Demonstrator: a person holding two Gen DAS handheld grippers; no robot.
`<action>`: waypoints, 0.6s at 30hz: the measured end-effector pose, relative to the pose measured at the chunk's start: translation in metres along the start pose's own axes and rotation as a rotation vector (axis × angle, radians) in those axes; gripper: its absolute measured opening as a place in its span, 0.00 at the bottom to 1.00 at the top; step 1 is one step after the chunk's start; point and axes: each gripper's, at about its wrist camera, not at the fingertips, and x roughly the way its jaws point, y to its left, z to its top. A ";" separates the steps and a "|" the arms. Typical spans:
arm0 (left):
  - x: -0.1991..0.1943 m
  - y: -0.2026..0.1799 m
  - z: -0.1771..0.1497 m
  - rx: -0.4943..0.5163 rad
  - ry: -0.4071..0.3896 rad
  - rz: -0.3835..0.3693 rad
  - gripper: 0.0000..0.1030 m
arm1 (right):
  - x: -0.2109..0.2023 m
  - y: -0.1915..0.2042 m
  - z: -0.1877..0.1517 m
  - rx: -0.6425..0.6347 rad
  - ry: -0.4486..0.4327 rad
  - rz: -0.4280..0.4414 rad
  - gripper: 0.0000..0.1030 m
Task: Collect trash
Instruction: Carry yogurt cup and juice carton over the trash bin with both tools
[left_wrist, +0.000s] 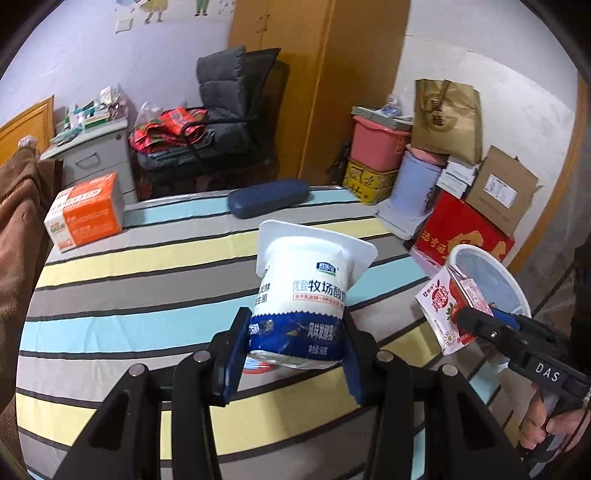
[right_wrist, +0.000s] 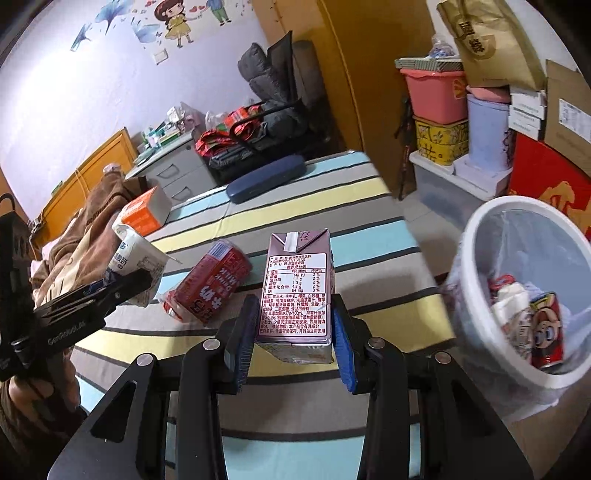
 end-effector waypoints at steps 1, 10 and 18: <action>-0.001 -0.006 0.000 0.006 -0.001 -0.006 0.46 | -0.004 -0.003 0.000 0.004 -0.007 -0.002 0.38; -0.005 -0.058 0.004 0.068 -0.022 -0.053 0.46 | -0.031 -0.035 -0.001 0.048 -0.060 -0.040 0.38; 0.000 -0.116 0.007 0.133 -0.034 -0.132 0.46 | -0.055 -0.077 -0.004 0.091 -0.099 -0.108 0.38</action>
